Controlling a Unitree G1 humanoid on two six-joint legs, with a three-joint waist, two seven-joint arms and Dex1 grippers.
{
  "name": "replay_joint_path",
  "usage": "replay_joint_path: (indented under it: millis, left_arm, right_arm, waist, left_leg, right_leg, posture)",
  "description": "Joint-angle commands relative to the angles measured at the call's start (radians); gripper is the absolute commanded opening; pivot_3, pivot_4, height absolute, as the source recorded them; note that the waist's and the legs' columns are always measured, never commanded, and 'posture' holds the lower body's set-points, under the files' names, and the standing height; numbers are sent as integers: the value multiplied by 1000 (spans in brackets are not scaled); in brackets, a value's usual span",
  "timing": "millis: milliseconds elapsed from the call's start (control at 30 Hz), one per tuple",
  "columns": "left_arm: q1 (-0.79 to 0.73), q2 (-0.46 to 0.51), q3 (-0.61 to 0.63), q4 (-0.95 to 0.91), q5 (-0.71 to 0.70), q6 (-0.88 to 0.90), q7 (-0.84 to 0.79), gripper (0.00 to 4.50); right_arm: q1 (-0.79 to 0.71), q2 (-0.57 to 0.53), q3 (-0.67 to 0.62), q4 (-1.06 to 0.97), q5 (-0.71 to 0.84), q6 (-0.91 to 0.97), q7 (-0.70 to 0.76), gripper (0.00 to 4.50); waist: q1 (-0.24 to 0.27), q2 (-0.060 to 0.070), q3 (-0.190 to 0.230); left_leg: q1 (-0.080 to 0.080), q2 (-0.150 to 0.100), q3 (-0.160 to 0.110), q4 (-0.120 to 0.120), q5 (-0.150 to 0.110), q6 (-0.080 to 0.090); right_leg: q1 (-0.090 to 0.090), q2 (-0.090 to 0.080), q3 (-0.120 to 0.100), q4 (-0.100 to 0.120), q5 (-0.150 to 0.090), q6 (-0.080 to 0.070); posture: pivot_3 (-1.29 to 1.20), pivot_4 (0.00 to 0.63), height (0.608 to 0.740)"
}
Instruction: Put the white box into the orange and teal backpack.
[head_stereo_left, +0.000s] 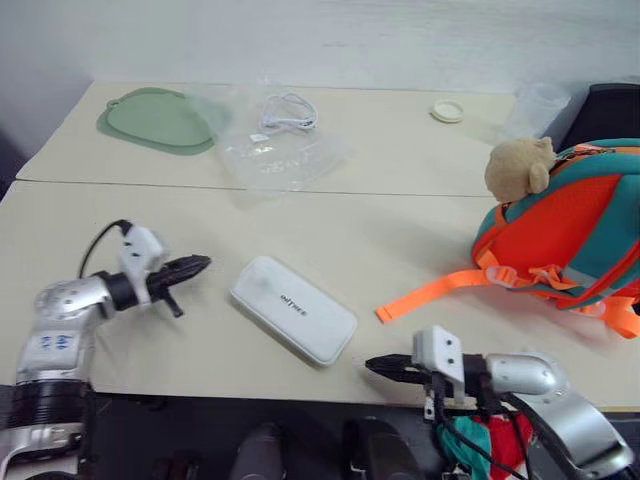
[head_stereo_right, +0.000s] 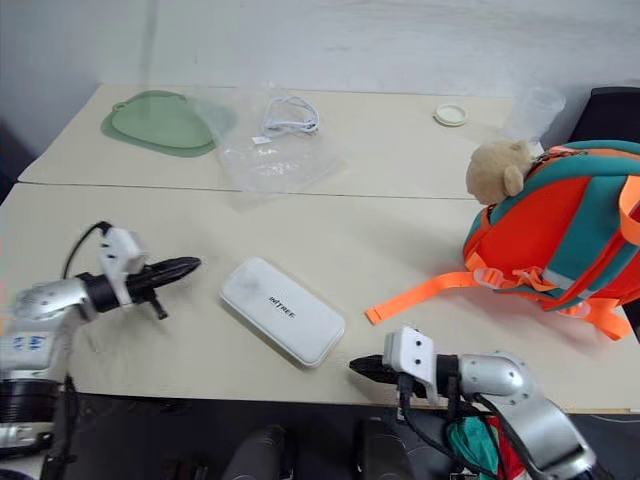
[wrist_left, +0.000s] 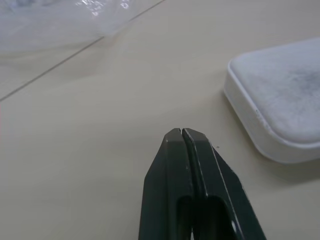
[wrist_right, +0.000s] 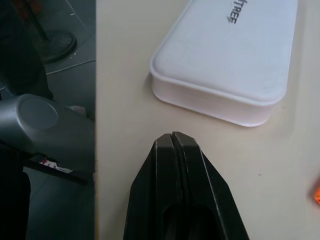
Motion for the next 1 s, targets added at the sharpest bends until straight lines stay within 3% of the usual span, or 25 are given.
replay_joint_path:
  millis: [33,200,500,767,967,1000]
  left_arm:
    - [-38,-5,-58,-19,20,-2,-35,19]
    - [-55,2,-134,-31,74,121,-9,19]
    - [43,28,-89,-200,-19,263,-49,19]
    - [168,32,-38,-401,-73,440,28,19]
    - [216,73,30,-424,-76,524,80,19]
    - [222,94,44,-403,-64,532,87,189]
  right_arm:
    - [-35,7,46,20,-24,32,6,0]
    - [-111,59,67,102,-75,12,-32,0]
    - [-155,79,20,144,-107,-21,-69,0]
    - [-216,58,-38,242,-128,-55,-66,0]
    - [-205,36,-54,251,-125,-61,-47,0]
    - [-199,28,-59,249,-124,-63,-44,0]
  waist:
    - [0,0,0]
    - [-4,0,0]
    - [-4,0,0]
    - [-1,0,0]
    - [-5,0,0]
    - [-6,0,0]
  left_leg:
    - [0,0,1,1,0,0]
    - [2,0,1,1,0,1]
    - [3,0,0,1,0,2]
    - [3,0,-1,0,0,2]
    - [3,0,-1,0,0,2]
    - [3,0,-1,0,0,2]
  right_leg:
    - [0,0,0,0,0,0]
    - [0,1,1,2,0,0]
    - [0,0,1,6,0,0]
    - [0,-1,1,5,0,0]
    - [0,-1,1,6,0,0]
    - [0,-1,1,5,0,0]
  posture:
    - [0,150,740]
    - [0,150,740]
    - [0,150,740]
    - [0,150,740]
    - [0,150,740]
    - [0,150,740]
